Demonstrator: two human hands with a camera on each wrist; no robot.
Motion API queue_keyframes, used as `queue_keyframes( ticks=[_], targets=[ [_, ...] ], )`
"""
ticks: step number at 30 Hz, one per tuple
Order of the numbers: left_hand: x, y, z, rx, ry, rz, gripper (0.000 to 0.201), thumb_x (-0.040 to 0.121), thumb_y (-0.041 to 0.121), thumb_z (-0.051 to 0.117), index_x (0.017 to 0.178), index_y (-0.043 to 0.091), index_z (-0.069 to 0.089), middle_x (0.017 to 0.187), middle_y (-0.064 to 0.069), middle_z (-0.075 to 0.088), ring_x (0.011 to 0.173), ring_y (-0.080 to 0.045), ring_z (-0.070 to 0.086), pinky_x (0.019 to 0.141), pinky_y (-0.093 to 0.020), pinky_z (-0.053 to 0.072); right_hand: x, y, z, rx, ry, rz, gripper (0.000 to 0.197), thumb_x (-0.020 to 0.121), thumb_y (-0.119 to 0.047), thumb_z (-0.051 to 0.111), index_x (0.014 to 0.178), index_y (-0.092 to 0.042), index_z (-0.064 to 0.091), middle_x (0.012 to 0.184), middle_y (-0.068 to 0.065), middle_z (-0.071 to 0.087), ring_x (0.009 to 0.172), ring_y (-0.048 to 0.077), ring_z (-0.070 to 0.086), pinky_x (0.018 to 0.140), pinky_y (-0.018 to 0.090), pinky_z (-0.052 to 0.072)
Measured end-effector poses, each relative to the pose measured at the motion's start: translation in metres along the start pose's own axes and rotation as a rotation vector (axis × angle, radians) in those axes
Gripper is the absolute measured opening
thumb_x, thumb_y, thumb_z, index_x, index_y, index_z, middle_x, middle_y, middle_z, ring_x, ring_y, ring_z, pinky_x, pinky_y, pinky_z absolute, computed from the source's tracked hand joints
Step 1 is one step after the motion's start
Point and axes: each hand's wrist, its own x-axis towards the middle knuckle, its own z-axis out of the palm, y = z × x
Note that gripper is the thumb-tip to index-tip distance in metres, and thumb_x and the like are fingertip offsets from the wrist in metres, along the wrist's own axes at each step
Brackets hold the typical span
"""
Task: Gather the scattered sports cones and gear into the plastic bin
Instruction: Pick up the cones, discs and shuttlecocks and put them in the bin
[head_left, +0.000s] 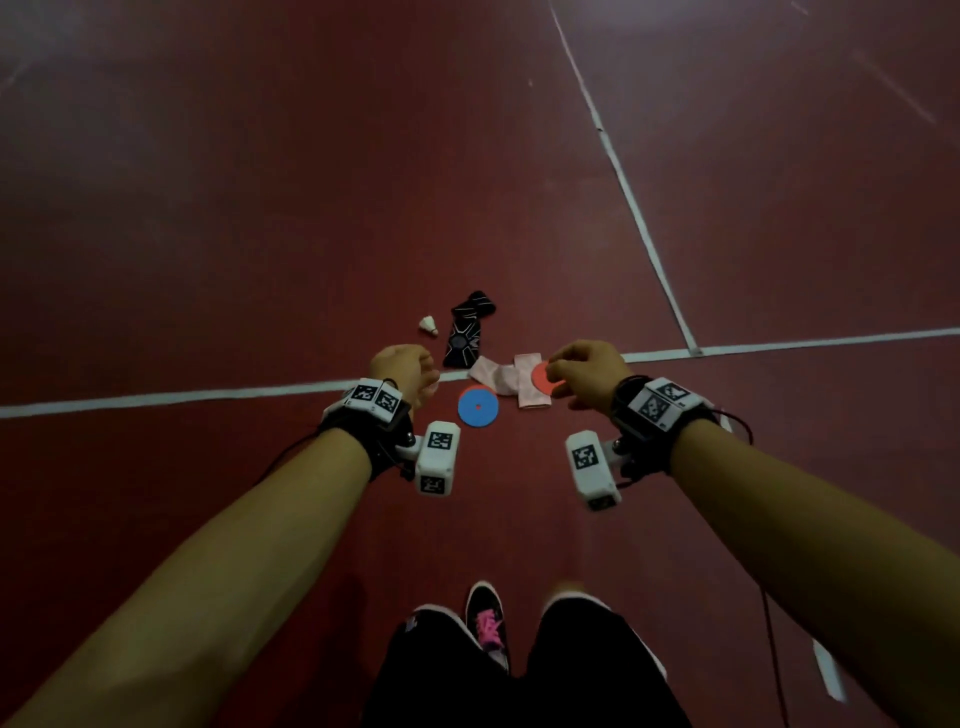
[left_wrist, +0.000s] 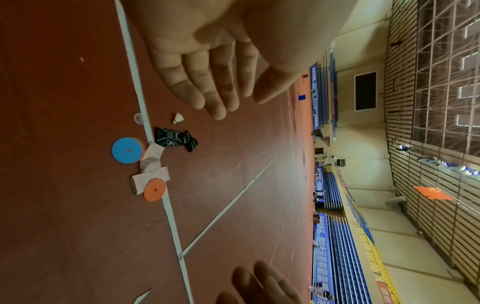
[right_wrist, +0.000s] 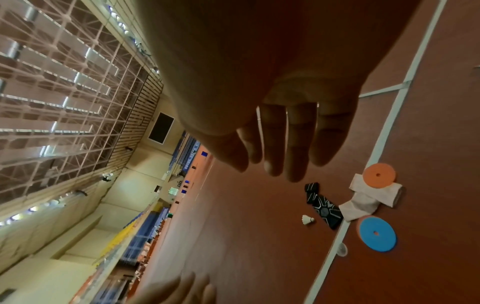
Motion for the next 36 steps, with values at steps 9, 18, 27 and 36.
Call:
queue_keyframes(
  ticks=[9, 18, 27, 36],
  targets=[
    [0.173, 0.072, 0.044, 0.010, 0.052, -0.073, 0.013, 0.092, 0.005, 0.049, 0.095, 0.010, 0.061, 0.086, -0.007, 0.061, 0.069, -0.017, 0.059, 0.044, -0.020, 0.045, 0.213, -0.052, 0.043, -0.145, -0.136, 0.015, 0.011, 0.082, -0.020, 0.073, 0.088, -0.016, 0.065, 0.080, 0.007, 0.068, 0.071, 0.020, 0.066, 0.056, 0.030, 0.050],
    [0.338, 0.131, 0.076, 0.027, 0.142, -0.159, 0.016, 0.091, 0.009, 0.052, 0.100, 0.017, 0.063, 0.086, -0.002, 0.066, 0.078, -0.017, 0.066, 0.060, -0.028, 0.048, 0.393, -0.093, 0.107, -0.123, -0.290, 0.140, 0.014, 0.082, -0.016, 0.073, 0.075, -0.020, 0.062, 0.075, 0.007, 0.066, 0.066, 0.020, 0.063, 0.051, 0.029, 0.050],
    [0.484, 0.082, 0.090, 0.034, 0.124, -0.318, 0.011, 0.092, 0.018, 0.053, 0.100, 0.019, 0.062, 0.089, 0.003, 0.069, 0.081, -0.015, 0.069, 0.072, -0.031, 0.050, 0.488, 0.016, 0.164, -0.191, -0.268, 0.375, 0.010, 0.084, -0.015, 0.071, 0.092, -0.012, 0.065, 0.098, 0.015, 0.069, 0.090, 0.029, 0.068, 0.074, 0.037, 0.055],
    [0.645, -0.086, 0.125, 0.075, 0.081, -0.314, 0.016, 0.091, 0.010, 0.051, 0.100, 0.017, 0.062, 0.091, 0.000, 0.067, 0.068, -0.011, 0.065, 0.054, -0.022, 0.047, 0.614, 0.184, 0.299, -0.455, -0.298, 0.279, 0.032, 0.087, -0.023, 0.065, 0.117, -0.013, 0.062, 0.123, 0.008, 0.060, 0.114, 0.026, 0.057, 0.093, 0.032, 0.045]
  ],
)
